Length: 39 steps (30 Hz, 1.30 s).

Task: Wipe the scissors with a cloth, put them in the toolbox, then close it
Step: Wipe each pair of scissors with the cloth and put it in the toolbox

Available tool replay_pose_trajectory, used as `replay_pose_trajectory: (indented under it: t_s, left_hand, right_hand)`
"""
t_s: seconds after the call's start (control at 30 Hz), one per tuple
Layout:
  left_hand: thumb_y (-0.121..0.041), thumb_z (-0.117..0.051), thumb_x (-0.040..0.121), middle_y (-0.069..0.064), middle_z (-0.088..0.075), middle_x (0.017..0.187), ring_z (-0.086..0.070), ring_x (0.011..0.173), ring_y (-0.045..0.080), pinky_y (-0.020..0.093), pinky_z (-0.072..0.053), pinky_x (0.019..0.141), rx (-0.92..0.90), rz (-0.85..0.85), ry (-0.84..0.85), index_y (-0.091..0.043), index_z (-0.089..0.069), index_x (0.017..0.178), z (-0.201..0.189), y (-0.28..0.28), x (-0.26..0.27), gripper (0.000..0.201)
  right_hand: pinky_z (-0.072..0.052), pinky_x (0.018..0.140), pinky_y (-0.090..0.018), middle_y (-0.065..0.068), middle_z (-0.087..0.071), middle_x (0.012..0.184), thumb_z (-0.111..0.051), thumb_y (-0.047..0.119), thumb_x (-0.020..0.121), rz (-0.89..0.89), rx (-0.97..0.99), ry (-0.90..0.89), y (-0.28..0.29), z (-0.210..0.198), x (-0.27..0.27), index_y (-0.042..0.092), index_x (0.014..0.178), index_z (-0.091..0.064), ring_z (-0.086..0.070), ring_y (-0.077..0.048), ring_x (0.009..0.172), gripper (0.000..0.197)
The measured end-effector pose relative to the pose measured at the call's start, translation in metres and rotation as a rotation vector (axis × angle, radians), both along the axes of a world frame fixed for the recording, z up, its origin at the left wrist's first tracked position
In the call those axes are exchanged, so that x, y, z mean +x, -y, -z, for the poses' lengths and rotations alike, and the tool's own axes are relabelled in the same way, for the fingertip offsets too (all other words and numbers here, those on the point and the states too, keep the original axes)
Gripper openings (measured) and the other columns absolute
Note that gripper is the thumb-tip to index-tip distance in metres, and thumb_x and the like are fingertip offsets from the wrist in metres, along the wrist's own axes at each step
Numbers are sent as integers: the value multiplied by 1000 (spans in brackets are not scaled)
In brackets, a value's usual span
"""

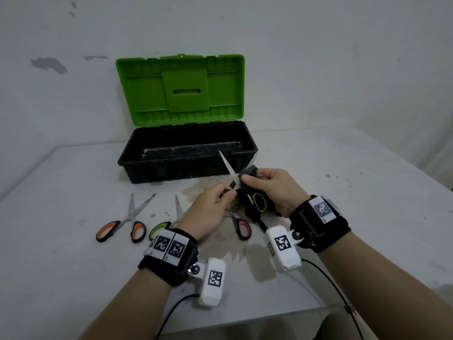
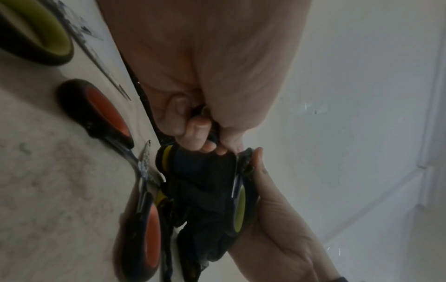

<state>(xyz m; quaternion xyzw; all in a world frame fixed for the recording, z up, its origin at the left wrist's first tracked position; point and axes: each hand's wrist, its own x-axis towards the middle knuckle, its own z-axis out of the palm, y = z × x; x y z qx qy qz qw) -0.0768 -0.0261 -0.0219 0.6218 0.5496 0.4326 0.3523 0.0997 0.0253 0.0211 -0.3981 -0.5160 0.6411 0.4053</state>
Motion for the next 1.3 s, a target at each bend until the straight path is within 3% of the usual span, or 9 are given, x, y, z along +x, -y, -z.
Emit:
replay_pose_trajectory:
  t_s: [0.23, 0.4, 0.53, 0.6, 0.67, 0.77, 0.87, 1.13, 1.3]
  left_hand:
    - [-34, -51, 101, -18, -54, 58, -45, 49, 2, 28, -34, 53, -15, 20, 10, -40, -63, 76, -8, 3, 0, 29]
    - [-34, -52, 101, -16, -54, 58, -44, 47, 7, 27, -34, 50, -53, 44, 20, -38, -63, 79, -16, 6, 0, 25]
    - [-38, -61, 96, -13, -66, 86, -61, 68, 7, 27, -48, 64, 1, -50, -62, -32, -61, 100, -23, 5, -3, 7]
    - [-38, -68, 92, -8, -65, 94, -63, 74, 10, 28, -53, 67, 20, -138, 15, -33, -55, 107, -21, 4, -6, 20]
    - [-33, -73, 89, -4, -63, 80, -58, 64, 13, 28, -50, 61, 22, -202, 178, -29, -51, 108, -20, 5, -6, 29]
    - [-23, -74, 89, -1, -69, 75, -62, 65, 10, 22, -52, 61, 18, -325, 386, -17, -60, 106, -19, 7, -3, 23]
    - [-24, -68, 94, 3, -77, 87, -73, 80, 17, 25, -58, 71, -31, -346, 560, -11, -68, 104, -24, 8, 2, 17]
    - [-27, -54, 102, 12, -72, 96, -75, 76, 27, 37, -59, 61, -73, -366, 696, -21, -45, 119, -36, 10, 9, 20]
    - [-30, -60, 99, 6, -76, 89, -75, 75, 22, 45, -63, 68, -69, -495, 659, -17, -52, 118, -29, 4, 7, 25]
  right_hand:
    - [-58, 67, -30, -12, -73, 78, -73, 8, 84, 87, 16, -47, 1, -8, -4, -1, 91, -71, -68, -20, 68, 11]
    - [-59, 70, -35, -17, -71, 81, -71, 9, 86, 134, -10, -114, -3, -19, 3, 4, 83, -70, -68, -26, 69, 6]
    - [-58, 59, -31, -20, -68, 83, -70, 11, 88, 181, -38, -143, 1, -17, 4, -2, 91, -65, -68, -25, 65, 15]
    - [-58, 57, -31, -18, -69, 81, -70, 10, 88, 210, -57, -177, 2, -16, 5, -1, 85, -64, -69, -24, 64, 12]
    - [-59, 58, -32, -17, -70, 81, -70, 9, 88, 219, -77, -215, 3, -13, 4, 2, 82, -65, -70, -24, 65, 10]
    - [-61, 64, -36, -18, -71, 83, -71, 11, 87, 223, -107, -254, 7, -8, -2, 3, 83, -65, -71, -27, 70, 11]
    - [-60, 67, -40, -18, -72, 83, -72, 13, 87, 219, -146, -287, 11, -5, -8, 2, 88, -65, -71, -28, 71, 13]
    - [-44, 95, -63, -31, -68, 109, -76, 18, 83, 179, -170, -208, 20, 0, -11, 4, 94, -70, -63, -37, 91, 19]
    - [-52, 76, -45, -21, -72, 97, -77, 20, 83, 167, -152, -162, 24, 2, -10, 5, 99, -70, -65, -32, 85, 22]
